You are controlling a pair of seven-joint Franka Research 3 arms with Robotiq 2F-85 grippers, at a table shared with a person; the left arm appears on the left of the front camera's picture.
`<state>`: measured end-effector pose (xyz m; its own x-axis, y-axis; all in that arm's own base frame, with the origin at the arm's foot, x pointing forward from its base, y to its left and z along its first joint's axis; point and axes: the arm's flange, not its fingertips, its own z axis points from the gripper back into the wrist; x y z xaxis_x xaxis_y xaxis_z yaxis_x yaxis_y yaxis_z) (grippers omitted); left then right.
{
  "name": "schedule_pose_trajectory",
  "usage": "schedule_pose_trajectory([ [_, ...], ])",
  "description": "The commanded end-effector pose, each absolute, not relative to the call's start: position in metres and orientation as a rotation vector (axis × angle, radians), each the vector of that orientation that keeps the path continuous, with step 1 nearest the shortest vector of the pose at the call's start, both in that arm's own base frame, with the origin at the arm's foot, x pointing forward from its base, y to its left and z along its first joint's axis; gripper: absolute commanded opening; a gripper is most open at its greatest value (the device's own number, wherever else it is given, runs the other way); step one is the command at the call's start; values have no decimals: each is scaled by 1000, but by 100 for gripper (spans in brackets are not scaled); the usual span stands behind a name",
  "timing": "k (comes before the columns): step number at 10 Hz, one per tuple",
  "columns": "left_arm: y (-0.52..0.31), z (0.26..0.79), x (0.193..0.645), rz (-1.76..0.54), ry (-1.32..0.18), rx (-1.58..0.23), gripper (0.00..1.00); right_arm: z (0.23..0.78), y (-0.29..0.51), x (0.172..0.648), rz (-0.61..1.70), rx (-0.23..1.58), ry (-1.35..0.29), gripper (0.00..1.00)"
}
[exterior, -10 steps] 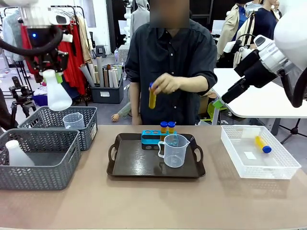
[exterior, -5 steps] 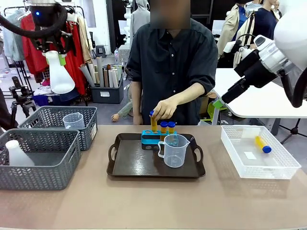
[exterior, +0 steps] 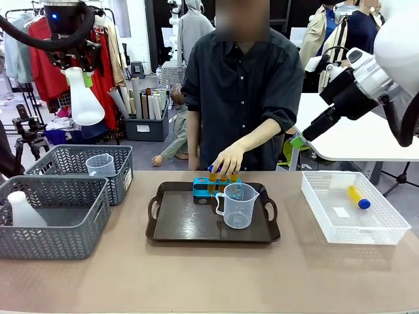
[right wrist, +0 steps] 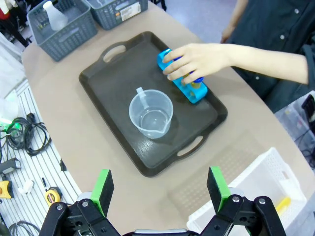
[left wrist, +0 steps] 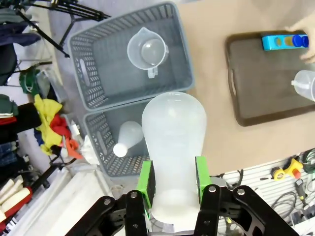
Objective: Prepare the laboratory tools.
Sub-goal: Pick up one Small flask and place it on the Handle tray.
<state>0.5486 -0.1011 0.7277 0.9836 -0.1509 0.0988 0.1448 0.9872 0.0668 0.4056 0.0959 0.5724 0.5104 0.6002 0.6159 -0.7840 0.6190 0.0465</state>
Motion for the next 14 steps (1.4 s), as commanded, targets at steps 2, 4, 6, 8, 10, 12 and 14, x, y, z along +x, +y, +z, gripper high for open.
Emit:
schedule_pose_trajectory([
  [2,-100,732,545,-136,-110,59,0,574,96,406,854,365,-606,100],
  [4,-100,732,545,-136,-110,59,0,574,96,406,854,365,-606,100],
  [6,-100,732,545,-136,-110,59,0,574,96,406,854,365,-606,100],
  [8,-100,732,545,-136,-110,59,0,574,96,406,854,365,-606,100],
  [10,-101,729,548,-148,-106,59,0,574,96,406,854,365,-606,100],
  [12,-135,727,539,-187,-112,50,0,574,96,406,854,365,-606,100],
  [14,-169,715,536,-271,-125,60,0,574,96,406,854,365,-606,100],
])
